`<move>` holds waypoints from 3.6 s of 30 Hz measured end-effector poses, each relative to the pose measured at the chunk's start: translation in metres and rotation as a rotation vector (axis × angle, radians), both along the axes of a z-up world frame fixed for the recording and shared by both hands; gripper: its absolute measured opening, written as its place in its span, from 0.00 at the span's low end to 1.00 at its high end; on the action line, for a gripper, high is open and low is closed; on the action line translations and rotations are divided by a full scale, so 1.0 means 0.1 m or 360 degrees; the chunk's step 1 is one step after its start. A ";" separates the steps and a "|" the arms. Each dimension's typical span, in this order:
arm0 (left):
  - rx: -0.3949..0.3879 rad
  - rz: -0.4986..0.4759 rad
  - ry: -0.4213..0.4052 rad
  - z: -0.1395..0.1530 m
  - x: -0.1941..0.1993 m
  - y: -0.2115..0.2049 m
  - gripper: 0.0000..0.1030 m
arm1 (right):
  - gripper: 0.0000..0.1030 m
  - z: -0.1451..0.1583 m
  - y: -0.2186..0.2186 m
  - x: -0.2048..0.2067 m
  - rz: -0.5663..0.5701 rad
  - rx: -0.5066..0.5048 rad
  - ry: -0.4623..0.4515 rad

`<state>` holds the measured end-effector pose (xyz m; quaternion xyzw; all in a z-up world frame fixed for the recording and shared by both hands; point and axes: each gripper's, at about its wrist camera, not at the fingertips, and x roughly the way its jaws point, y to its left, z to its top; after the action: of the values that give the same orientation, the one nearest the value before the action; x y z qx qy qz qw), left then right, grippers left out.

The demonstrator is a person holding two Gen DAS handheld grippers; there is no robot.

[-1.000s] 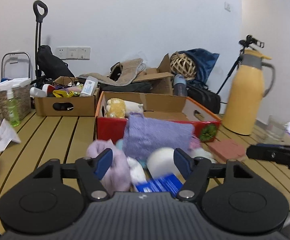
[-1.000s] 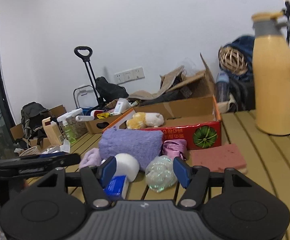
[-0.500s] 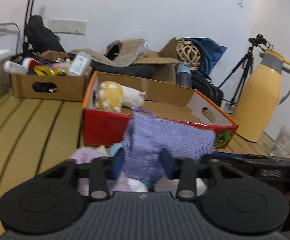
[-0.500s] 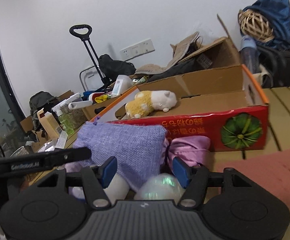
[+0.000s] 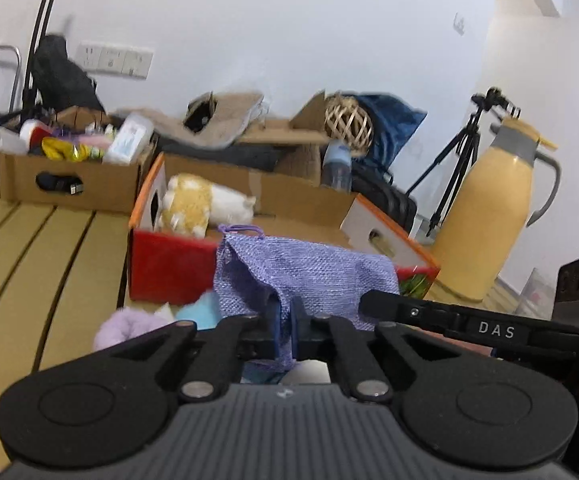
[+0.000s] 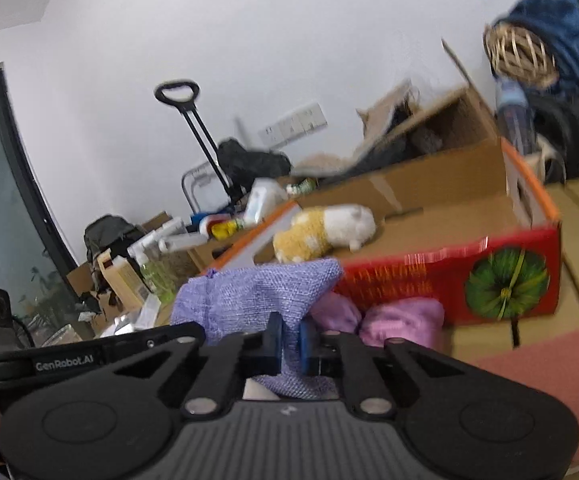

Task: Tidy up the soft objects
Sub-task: 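Grasp the purple cloth pouch with the right gripper and lift it, then lower the purple pouch into the cardboard box and open the right gripper, then reach the right gripper to the blue handkerchief box and grasp it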

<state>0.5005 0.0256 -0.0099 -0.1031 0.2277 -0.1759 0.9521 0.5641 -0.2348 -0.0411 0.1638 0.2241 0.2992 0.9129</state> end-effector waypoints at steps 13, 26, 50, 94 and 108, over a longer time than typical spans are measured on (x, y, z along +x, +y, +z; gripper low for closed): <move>0.0035 -0.0051 -0.0112 0.66 0.01 -0.34 0.05 | 0.07 0.73 -0.31 -0.08 -0.0062 0.0009 -0.0124; 0.0138 -0.0125 0.0328 0.68 1.87 -1.01 0.05 | 0.07 0.90 -0.78 1.58 -0.0188 -0.0121 0.0249; 0.0311 -0.0061 0.0384 0.60 2.32 -1.11 0.46 | 0.23 0.89 -0.52 2.10 -0.0415 -0.0577 0.0219; 0.0275 0.0257 -0.0236 0.76 -2.81 -0.04 0.90 | 0.66 1.08 -0.59 -2.74 -0.0247 -0.0526 -0.0327; 0.0297 0.0273 -0.0159 0.50 -3.13 -0.02 0.93 | 0.76 0.70 -0.53 -3.38 -0.0205 -0.0405 -0.0214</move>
<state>0.1876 0.0232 0.0399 -0.0243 0.1858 -0.0768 0.9793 0.2261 -0.2880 0.0291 0.0404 0.1875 0.2195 0.9566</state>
